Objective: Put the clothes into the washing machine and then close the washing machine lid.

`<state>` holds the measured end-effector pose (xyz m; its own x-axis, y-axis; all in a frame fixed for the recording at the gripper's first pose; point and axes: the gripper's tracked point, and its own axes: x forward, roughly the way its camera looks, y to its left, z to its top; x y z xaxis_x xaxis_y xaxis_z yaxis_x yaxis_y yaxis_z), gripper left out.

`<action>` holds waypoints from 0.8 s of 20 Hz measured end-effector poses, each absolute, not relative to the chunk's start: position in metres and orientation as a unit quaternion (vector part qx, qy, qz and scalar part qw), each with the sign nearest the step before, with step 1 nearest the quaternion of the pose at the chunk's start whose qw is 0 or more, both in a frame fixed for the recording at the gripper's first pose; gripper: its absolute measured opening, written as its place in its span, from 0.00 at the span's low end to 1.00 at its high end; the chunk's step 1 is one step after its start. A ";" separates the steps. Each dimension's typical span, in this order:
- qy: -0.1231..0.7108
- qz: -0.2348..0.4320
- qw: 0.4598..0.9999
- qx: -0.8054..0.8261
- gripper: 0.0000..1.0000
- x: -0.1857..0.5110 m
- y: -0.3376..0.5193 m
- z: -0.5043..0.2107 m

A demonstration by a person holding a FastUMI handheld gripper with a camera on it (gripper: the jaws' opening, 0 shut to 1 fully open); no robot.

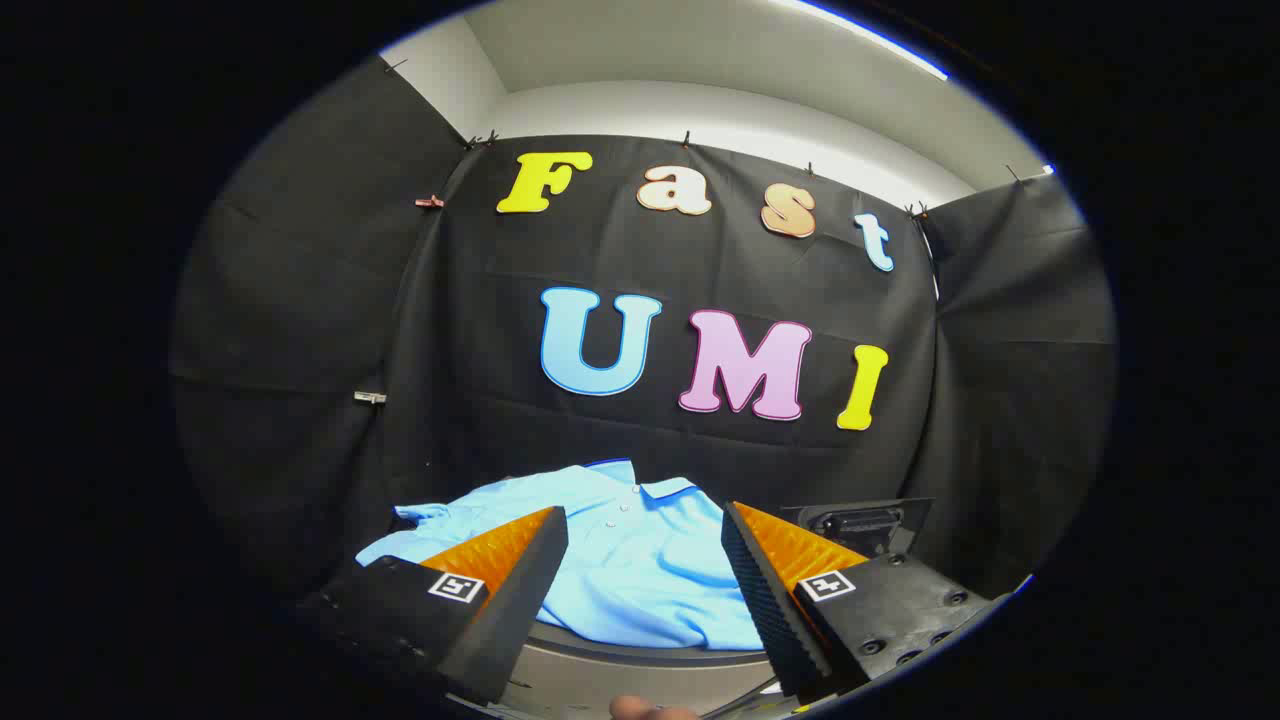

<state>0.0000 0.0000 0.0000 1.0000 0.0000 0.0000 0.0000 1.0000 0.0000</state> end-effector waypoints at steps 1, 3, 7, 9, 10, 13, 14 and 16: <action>0.000 0.000 1.000 0.001 0.98 0.000 0.001 -0.001; 0.001 0.000 1.000 -0.002 0.98 0.002 0.002 0.001; -0.010 0.000 1.000 -0.006 0.98 0.001 0.003 0.008; -0.006 -0.001 1.000 -0.004 0.98 0.001 0.003 0.005; -0.003 -0.001 1.000 -0.002 0.98 0.001 0.003 0.004; -0.004 0.004 1.000 0.007 0.98 0.000 0.006 0.005; -0.006 0.005 1.000 0.005 0.98 0.000 0.007 0.007; -0.007 0.007 1.000 0.000 0.98 -0.001 0.009 0.008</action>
<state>-0.0014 0.0087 0.0079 0.9998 0.0144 0.0148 -0.0144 0.9999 0.0001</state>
